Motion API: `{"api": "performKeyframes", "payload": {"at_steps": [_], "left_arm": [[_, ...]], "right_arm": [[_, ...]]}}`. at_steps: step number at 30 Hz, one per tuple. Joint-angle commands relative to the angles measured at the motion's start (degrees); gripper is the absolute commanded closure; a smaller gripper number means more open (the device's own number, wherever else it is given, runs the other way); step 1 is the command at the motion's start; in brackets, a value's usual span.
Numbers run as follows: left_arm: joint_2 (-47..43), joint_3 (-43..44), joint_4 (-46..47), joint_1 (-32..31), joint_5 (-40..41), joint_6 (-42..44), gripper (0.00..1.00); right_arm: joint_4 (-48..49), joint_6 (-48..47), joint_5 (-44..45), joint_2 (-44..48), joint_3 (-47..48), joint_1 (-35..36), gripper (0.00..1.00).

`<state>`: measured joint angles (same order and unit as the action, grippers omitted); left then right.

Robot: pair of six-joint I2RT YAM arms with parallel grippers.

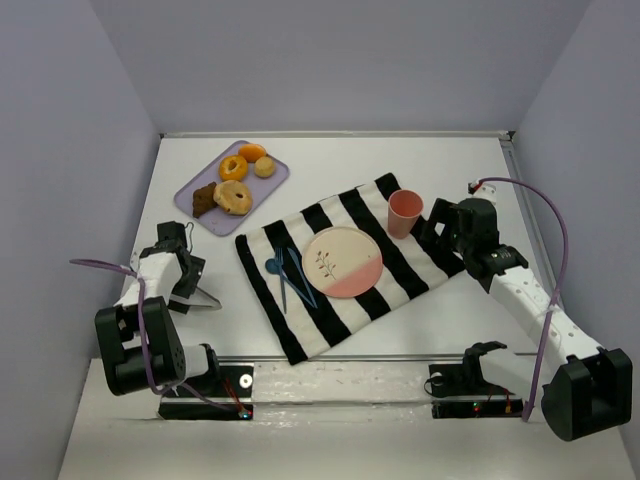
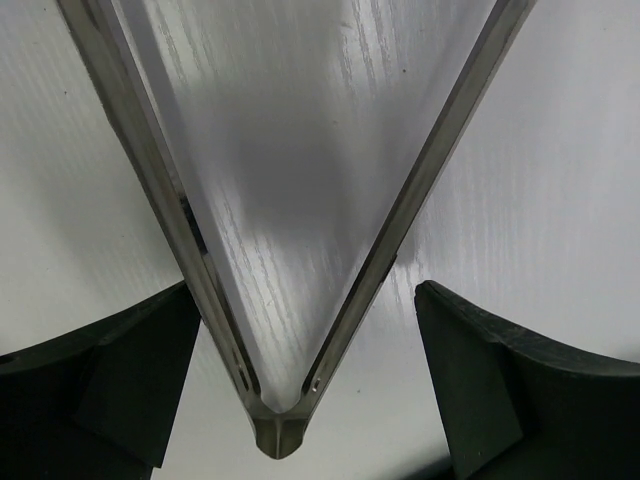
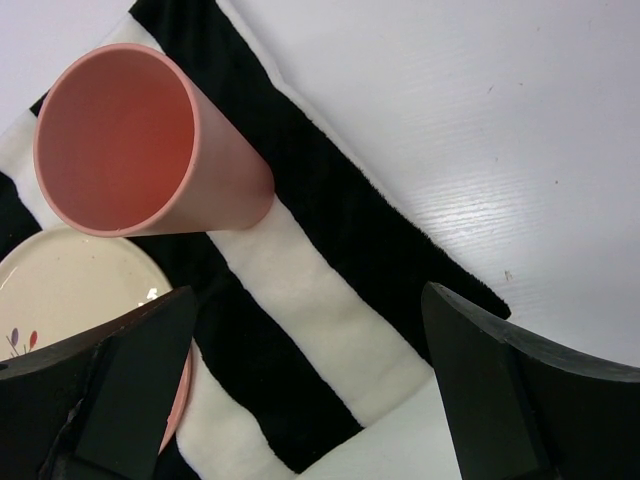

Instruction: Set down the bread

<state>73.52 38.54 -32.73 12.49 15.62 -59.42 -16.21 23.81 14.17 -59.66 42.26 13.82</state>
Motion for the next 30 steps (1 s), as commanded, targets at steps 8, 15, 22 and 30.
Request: {"api": "performKeyframes", "payload": {"at_steps": [8, 15, 22, 30], "left_arm": [[6.64, -1.63, 4.25, 0.87, 6.00, -4.39, 0.01], [7.35, -3.21, 6.98, 0.96, 5.83, -4.21, 0.19], [4.18, -5.06, 8.30, 0.96, 4.95, -2.38, 0.48], [-8.09, -0.50, 2.94, 0.43, 1.53, 7.72, 0.54]], "right_arm": [[2.23, -0.87, 1.99, -0.81, 1.07, -0.29, 0.00], [2.15, -0.96, 2.44, -0.55, 1.16, -0.29, 0.00], [2.15, -0.78, 2.26, -0.28, 1.07, -0.29, 0.00], [2.15, -0.52, 0.94, 0.33, 0.98, -0.29, 0.00]]}}
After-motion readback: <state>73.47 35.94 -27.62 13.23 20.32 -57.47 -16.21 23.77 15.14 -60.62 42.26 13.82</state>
